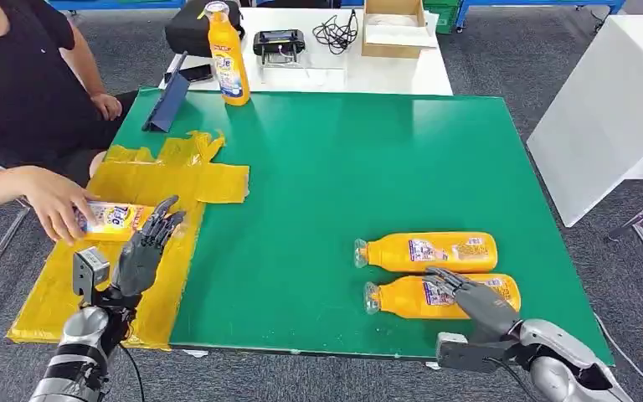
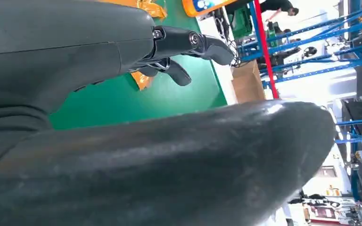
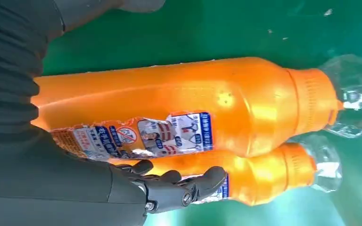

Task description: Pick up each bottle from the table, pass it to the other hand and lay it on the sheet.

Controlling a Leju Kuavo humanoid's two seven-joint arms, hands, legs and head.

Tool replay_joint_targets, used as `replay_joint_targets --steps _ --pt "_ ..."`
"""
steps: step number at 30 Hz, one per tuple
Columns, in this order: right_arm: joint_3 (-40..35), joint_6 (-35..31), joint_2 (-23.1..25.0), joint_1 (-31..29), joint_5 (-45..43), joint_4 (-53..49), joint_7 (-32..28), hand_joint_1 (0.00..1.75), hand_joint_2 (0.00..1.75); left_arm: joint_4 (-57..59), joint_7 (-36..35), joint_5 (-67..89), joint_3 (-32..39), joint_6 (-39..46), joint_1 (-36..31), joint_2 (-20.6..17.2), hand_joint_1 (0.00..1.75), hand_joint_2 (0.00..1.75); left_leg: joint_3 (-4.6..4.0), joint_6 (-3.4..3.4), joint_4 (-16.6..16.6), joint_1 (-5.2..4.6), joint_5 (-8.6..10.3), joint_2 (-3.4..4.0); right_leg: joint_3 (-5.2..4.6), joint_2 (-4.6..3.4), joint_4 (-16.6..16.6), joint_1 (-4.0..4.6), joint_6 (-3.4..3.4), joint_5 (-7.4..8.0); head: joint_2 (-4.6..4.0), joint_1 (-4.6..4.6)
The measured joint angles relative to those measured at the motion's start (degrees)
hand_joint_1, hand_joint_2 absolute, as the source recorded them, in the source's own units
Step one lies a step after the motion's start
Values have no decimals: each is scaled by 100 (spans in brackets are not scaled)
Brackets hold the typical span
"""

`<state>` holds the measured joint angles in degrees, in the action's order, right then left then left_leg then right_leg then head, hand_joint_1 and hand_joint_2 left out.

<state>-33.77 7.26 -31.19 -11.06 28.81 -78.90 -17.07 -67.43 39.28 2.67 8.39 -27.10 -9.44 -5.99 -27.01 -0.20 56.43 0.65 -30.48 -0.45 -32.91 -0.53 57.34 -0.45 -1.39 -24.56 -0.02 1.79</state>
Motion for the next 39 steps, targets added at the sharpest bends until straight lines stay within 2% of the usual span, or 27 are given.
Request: replay_joint_targets --steps 21,34,35,36,39 --pt "308 -223 133 -111 420 273 164 0 175 -90 -9 -99 87 -173 150 48 0 0 -1 0 0 1 0 0 -1 0 0 0 0 0 0 0" --pt "566 246 -203 -123 407 334 389 0 175 -92 -55 -380 271 -310 197 90 0 0 0 1 0 0 0 0 -2 0 -1 0 0 0 0 0" --pt "555 355 -241 -149 380 361 424 101 175 -92 -55 -383 269 -310 187 94 0 0 0 1 0 0 0 0 -2 0 -1 -1 0 0 0 4" --pt "527 527 -324 -203 301 398 490 175 175 -81 -55 -389 269 -310 165 96 0 0 0 1 0 0 0 0 -2 0 -1 -1 0 0 0 0" --pt "321 1175 -691 -445 -7 459 741 175 175 -37 -31 -389 264 -328 71 98 0 0 5 1 3 -3 0 -3 -3 1 -2 -1 0 0 0 0"
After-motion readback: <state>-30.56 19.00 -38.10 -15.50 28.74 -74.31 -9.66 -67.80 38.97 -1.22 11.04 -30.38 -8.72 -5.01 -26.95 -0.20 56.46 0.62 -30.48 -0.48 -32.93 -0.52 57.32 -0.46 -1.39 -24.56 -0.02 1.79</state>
